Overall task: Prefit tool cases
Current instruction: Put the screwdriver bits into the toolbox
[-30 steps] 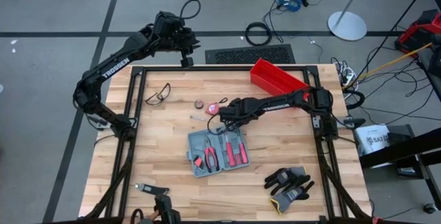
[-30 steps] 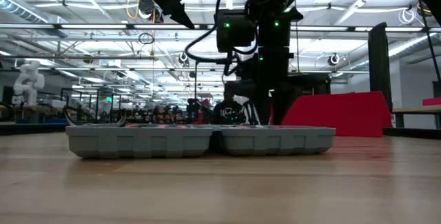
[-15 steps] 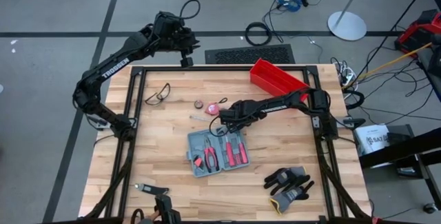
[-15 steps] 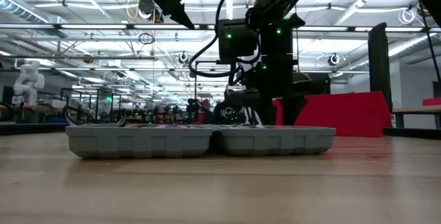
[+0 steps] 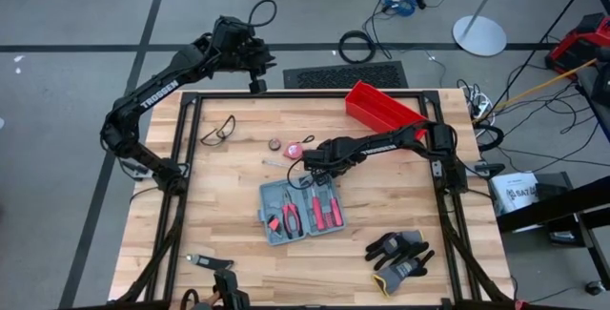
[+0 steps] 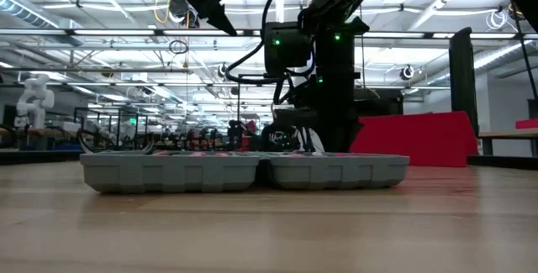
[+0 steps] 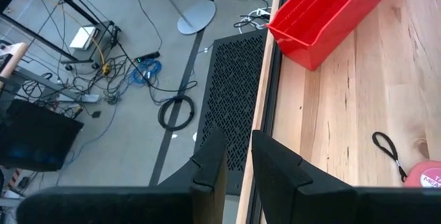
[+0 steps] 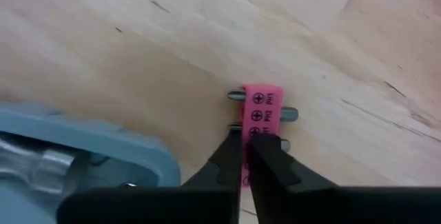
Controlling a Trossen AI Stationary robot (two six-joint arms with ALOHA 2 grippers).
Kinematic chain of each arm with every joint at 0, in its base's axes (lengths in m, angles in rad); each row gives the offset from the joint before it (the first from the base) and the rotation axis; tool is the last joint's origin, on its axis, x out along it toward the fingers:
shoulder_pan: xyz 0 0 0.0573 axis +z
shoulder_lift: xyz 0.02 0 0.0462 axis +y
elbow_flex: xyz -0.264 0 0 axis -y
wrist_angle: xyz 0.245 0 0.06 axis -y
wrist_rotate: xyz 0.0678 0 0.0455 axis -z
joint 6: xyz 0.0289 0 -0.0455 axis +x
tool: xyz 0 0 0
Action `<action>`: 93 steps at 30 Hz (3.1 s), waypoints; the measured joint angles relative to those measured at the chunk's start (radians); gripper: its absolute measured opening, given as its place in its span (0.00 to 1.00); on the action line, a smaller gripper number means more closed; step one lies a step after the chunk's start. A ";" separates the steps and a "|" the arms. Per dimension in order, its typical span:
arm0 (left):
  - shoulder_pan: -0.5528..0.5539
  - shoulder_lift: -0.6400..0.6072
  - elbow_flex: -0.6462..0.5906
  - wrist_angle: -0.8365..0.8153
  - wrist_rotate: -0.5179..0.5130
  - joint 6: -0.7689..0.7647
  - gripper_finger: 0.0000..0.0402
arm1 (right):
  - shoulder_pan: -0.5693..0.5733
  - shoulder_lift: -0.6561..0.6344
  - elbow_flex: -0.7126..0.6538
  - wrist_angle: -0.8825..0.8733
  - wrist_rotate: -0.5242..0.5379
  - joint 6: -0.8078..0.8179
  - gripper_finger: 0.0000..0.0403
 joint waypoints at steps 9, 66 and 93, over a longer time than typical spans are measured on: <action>0.000 0.000 0.000 0.001 0.000 0.000 0.18 | -0.002 -0.079 -0.016 0.002 0.013 -0.037 0.20; 0.010 0.070 0.000 0.014 0.006 0.012 0.18 | -0.061 -0.151 -0.229 0.242 -0.123 -0.111 0.20; 0.118 0.070 0.000 0.080 -0.003 0.079 0.18 | 0.118 -0.349 -0.146 0.174 -0.127 0.348 0.20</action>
